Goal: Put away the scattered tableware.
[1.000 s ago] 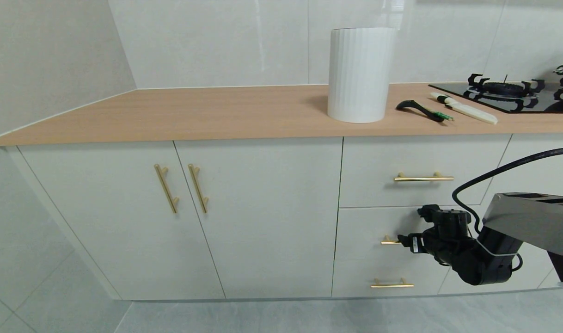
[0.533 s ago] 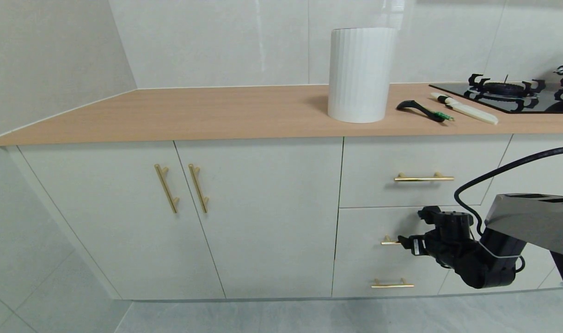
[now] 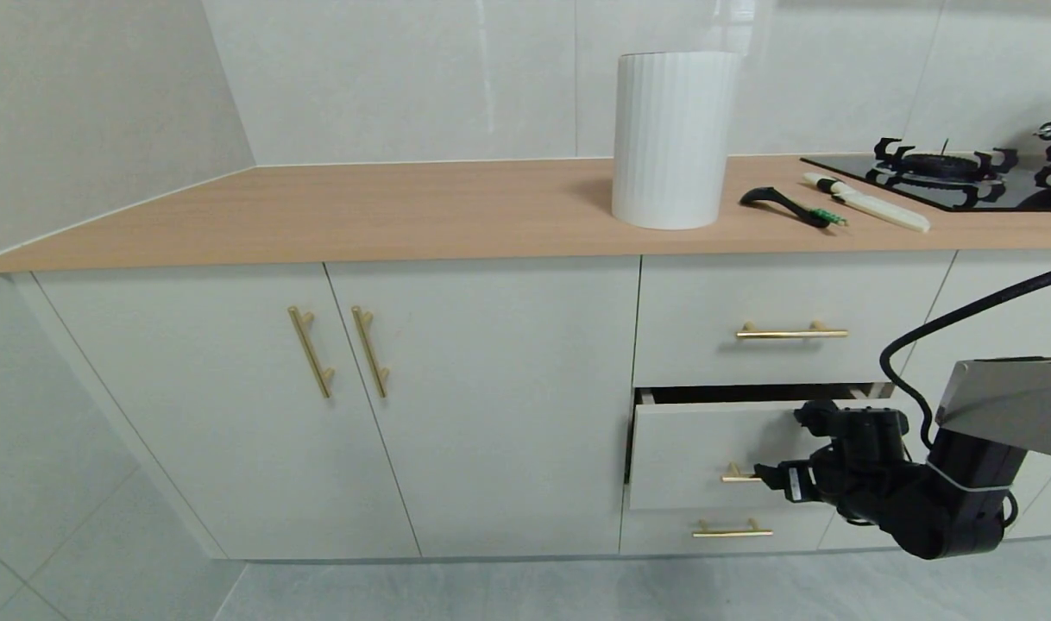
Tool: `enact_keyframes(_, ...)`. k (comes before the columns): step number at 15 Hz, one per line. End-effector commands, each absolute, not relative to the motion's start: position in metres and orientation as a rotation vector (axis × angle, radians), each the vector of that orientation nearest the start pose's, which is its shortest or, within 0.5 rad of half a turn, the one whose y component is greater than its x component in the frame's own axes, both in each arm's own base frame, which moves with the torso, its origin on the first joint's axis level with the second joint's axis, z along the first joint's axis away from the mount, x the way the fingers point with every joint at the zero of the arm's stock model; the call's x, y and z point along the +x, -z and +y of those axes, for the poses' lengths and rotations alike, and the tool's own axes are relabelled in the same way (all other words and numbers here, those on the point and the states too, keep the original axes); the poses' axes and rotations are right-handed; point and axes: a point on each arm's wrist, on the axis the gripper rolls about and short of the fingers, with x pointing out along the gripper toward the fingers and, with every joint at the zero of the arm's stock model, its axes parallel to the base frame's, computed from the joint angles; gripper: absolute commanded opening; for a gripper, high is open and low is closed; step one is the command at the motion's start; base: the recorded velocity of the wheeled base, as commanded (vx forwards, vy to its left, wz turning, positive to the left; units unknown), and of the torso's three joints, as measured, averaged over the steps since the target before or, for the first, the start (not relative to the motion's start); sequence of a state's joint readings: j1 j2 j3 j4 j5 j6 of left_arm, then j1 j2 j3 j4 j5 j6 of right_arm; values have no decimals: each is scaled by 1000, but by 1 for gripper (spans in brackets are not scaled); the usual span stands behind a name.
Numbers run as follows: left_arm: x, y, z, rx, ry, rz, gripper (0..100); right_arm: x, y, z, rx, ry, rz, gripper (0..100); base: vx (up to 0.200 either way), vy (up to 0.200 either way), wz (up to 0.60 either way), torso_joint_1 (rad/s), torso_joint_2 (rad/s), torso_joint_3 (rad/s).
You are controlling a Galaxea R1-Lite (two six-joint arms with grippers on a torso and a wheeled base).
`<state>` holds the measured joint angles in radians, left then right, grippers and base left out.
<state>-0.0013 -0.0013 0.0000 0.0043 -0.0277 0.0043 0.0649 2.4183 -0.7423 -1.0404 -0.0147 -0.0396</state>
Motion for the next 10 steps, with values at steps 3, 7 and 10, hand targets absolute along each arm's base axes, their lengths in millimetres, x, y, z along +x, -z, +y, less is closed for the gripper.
enact_keyframes(3, -23, -75, -1, 5, 29, 5, 100, 332, -52, 22, -38, -127, 493, 100, 0, 0, 0, 0, 0, 0)
enact_keyframes(7, -23, -75, -1, 5, 29, 5, 100, 292, -137, 21, -11, -183, 443, 100, 0, 0, 0, 0, 0, 0)
enact_keyframes(10, -23, -75, -1, 5, 29, 5, 100, 295, -134, 28, -12, -211, 454, 100, 0, 0, 0, 0, 0, 0)
